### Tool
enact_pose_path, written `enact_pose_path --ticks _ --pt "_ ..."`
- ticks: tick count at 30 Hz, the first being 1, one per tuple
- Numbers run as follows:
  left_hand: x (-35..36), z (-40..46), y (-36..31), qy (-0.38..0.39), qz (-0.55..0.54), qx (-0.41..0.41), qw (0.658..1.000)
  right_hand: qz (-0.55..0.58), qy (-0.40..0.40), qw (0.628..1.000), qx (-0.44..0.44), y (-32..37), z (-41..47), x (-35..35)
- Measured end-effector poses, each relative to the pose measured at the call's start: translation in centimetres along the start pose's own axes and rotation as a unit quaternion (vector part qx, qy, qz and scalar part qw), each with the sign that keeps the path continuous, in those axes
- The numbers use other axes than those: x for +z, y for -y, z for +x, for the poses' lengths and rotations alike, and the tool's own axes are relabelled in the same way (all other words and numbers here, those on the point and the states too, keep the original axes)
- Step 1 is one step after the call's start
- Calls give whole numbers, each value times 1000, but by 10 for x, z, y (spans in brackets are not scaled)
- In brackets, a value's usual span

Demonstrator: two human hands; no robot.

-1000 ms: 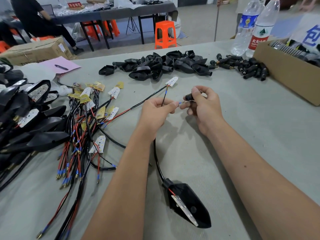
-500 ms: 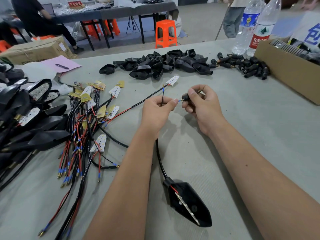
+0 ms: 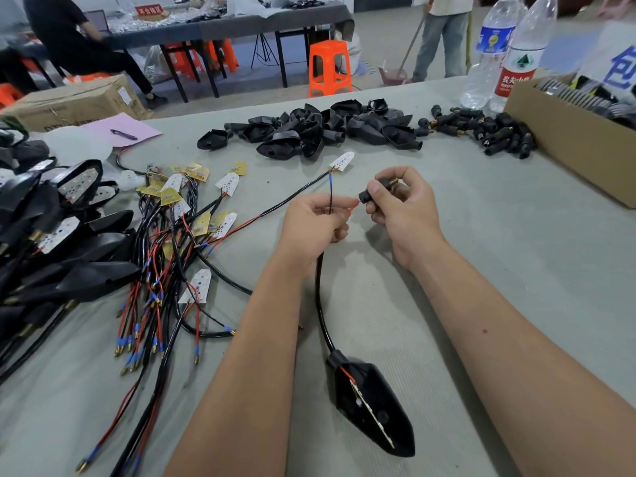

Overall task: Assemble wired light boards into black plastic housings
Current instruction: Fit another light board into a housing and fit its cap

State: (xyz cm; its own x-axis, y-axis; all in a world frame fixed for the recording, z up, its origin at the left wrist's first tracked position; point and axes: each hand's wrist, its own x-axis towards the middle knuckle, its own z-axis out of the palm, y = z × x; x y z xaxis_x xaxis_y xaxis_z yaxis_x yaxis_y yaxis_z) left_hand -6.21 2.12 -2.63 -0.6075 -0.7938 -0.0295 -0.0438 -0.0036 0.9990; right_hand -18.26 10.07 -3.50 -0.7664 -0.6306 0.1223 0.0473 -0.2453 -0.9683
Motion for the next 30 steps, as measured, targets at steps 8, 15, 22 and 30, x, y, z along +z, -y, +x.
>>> enact_pose_path --ticks 8,15,22,30 --pt "0 0 -3 -44 -105 -27 993 16 24 999 17 1 1 1" --pt "-1 -3 -2 -24 -49 -34 998 91 -30 995 16 2 3 -3" --pt "-5 -2 -2 -14 -54 -50 997 138 -58 988 37 1 7 -8" --pt "2 -4 -3 -47 -90 -24 995 89 44 993 57 2 4 -6"
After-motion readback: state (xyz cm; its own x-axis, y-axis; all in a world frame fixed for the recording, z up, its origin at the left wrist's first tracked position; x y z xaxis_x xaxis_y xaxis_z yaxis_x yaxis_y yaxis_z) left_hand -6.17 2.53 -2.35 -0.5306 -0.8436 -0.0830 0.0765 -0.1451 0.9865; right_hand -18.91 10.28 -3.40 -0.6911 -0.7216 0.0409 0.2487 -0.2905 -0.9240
